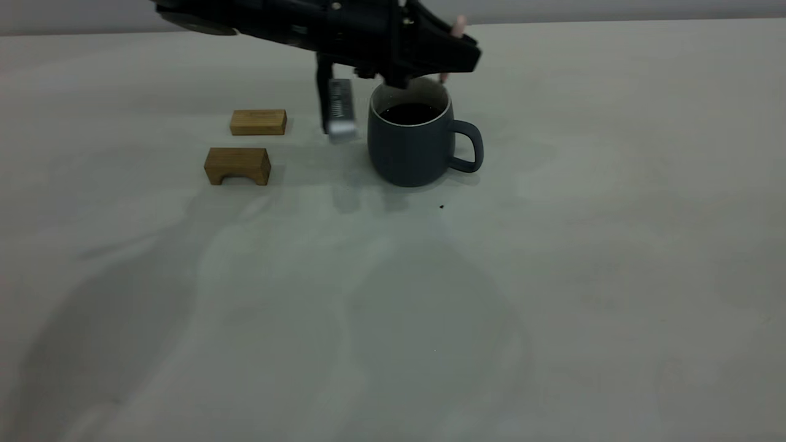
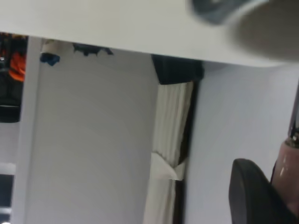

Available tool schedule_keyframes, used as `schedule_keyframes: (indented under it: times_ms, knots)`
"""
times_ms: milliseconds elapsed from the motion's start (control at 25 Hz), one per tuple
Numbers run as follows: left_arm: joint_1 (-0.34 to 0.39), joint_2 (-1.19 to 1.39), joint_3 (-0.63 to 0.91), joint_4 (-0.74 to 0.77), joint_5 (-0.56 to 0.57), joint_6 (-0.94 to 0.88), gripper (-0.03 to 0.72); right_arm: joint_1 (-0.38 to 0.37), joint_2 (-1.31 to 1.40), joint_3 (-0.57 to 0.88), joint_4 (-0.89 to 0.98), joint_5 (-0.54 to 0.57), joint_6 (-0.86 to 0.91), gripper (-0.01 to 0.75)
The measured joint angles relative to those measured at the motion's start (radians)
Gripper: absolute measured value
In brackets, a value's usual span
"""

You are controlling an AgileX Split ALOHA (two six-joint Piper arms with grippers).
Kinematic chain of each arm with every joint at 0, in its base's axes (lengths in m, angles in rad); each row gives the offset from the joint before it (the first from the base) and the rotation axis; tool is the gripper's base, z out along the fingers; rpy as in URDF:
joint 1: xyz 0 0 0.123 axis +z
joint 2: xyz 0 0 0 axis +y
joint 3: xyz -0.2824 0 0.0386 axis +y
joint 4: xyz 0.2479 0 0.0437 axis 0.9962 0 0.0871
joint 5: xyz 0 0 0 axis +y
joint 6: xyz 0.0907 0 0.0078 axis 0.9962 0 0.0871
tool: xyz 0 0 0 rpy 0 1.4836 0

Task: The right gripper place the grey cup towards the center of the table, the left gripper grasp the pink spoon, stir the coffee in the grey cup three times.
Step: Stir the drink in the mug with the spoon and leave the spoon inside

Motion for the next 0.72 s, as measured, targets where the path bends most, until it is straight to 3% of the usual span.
schedule_keyframes:
  times_ms: [240,480,720]
  knots:
    - [0.034,0.0,0.0,-0.047,-0.066,0.002,0.125,0.0,0.0,0.0,0.0,0.0,0.0,0.574]
    - [-0.02,0.0,-0.007,-0.131,-0.181,0.048,0.125,0.0,0.0,0.0,0.0,0.0,0.0,0.574]
    - [-0.071,0.0,-0.008,-0.132,-0.134,0.052,0.125,0.0,0.0,0.0,0.0,0.0,0.0,0.574]
